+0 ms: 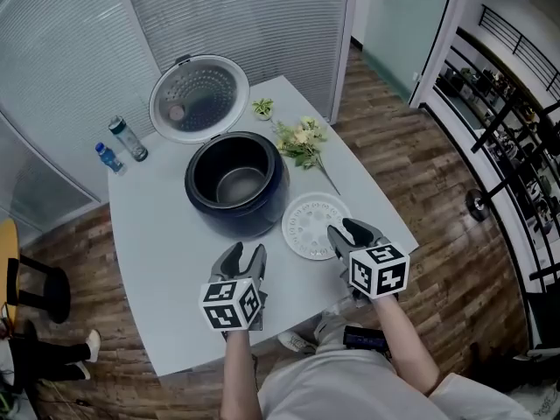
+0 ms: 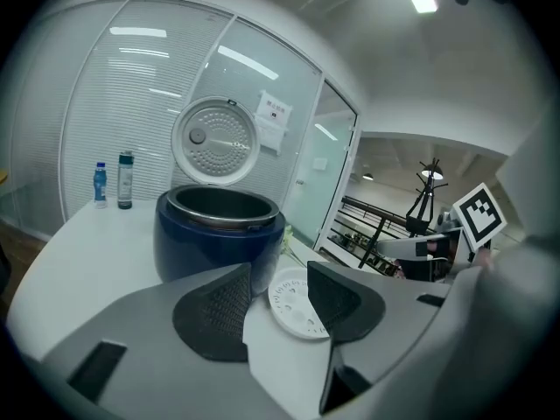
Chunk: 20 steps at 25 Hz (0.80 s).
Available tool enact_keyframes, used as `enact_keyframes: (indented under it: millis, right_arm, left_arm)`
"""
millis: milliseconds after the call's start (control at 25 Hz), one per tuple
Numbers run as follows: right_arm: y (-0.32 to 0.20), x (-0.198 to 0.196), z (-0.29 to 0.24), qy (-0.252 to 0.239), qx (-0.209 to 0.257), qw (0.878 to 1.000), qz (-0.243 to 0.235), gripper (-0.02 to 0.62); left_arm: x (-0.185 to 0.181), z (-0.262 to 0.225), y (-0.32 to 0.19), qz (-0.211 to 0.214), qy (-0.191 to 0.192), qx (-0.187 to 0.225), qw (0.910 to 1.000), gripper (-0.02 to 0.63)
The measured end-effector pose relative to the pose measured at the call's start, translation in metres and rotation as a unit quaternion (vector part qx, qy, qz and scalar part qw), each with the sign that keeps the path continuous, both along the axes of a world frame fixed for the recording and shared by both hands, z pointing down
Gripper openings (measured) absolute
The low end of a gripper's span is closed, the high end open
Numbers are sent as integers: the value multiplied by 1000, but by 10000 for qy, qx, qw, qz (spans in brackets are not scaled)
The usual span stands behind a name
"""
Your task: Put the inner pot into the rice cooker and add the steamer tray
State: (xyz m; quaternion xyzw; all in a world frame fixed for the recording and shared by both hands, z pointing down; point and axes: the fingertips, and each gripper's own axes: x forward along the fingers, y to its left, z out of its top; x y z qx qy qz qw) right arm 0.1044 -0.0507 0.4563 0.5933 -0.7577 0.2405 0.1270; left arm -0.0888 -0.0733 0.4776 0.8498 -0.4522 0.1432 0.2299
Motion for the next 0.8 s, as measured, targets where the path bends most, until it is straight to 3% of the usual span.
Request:
enact_keyframes:
  millis: [800]
  right_arm:
    - [-28,86,115,74,-1087,9940,-16,153]
  left_arm:
    - [62,122,-22,-298,-126,-1186,9924,207]
